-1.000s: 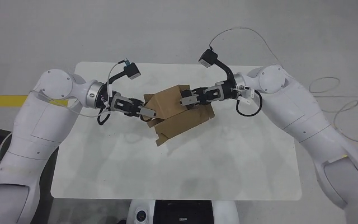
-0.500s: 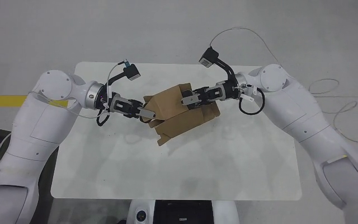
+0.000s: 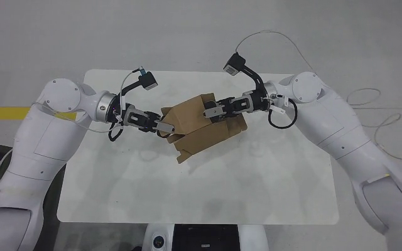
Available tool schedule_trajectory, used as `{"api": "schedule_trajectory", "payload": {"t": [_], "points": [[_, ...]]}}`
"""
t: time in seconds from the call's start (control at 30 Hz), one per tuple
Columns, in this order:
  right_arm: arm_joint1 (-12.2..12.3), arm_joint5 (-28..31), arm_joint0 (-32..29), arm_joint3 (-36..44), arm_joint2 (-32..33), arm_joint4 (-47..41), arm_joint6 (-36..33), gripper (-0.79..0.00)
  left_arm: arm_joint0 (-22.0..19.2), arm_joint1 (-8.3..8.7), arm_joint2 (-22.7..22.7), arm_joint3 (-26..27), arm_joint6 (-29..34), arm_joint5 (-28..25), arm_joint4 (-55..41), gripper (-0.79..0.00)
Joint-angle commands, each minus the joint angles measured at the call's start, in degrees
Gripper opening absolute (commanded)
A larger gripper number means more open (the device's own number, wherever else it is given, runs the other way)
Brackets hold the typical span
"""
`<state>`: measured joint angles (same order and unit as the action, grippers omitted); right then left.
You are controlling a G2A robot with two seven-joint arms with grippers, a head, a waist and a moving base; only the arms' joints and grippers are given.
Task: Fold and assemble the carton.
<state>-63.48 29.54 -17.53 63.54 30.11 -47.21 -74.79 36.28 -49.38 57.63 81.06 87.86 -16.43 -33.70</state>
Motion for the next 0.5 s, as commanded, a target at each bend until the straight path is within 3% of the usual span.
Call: {"api": "schedule_trajectory", "payload": {"t": [0.0,0.03,0.07,0.1,0.3,0.4,0.47], "points": [[-0.1,-0.6,0.0,0.1,-0.4,0.3,-0.6,-0.443,0.0,0.00,-0.1,0.3,0.1,0.0,0.0,-0.785],[-0.5,-1.3,0.5,-0.1,-0.9,0.5,-1.3,-0.413,0.1,0.02,-0.2,0.7,0.1,0.1,0.0,-0.785],[-0.9,-1.5,1.0,-1.1,-1.0,0.2,-1.5,-0.329,0.2,0.09,-0.1,0.7,0.0,0.0,0.0,-0.785],[-1.2,-1.4,1.2,-1.6,-1.1,0.2,-1.4,-0.185,0.2,0.15,-0.1,0.7,0.0,0.0,-0.1,-0.785],[-1.2,-1.4,1.2,-1.6,-1.1,0.2,-1.4,-0.139,0.3,0.28,0.0,0.6,-0.2,-0.2,-0.1,-0.785],[-1.2,-1.4,1.2,-1.6,-1.1,0.2,-1.4,-0.043,0.3,0.28,0.0,0.6,-0.2,-0.2,-0.1,-0.785],[-1.2,-1.9,0.5,-0.7,-0.8,1.0,0.1,-0.095,0.3,0.28,0.0,0.6,-0.2,-0.2,-0.1,-0.785]]}}
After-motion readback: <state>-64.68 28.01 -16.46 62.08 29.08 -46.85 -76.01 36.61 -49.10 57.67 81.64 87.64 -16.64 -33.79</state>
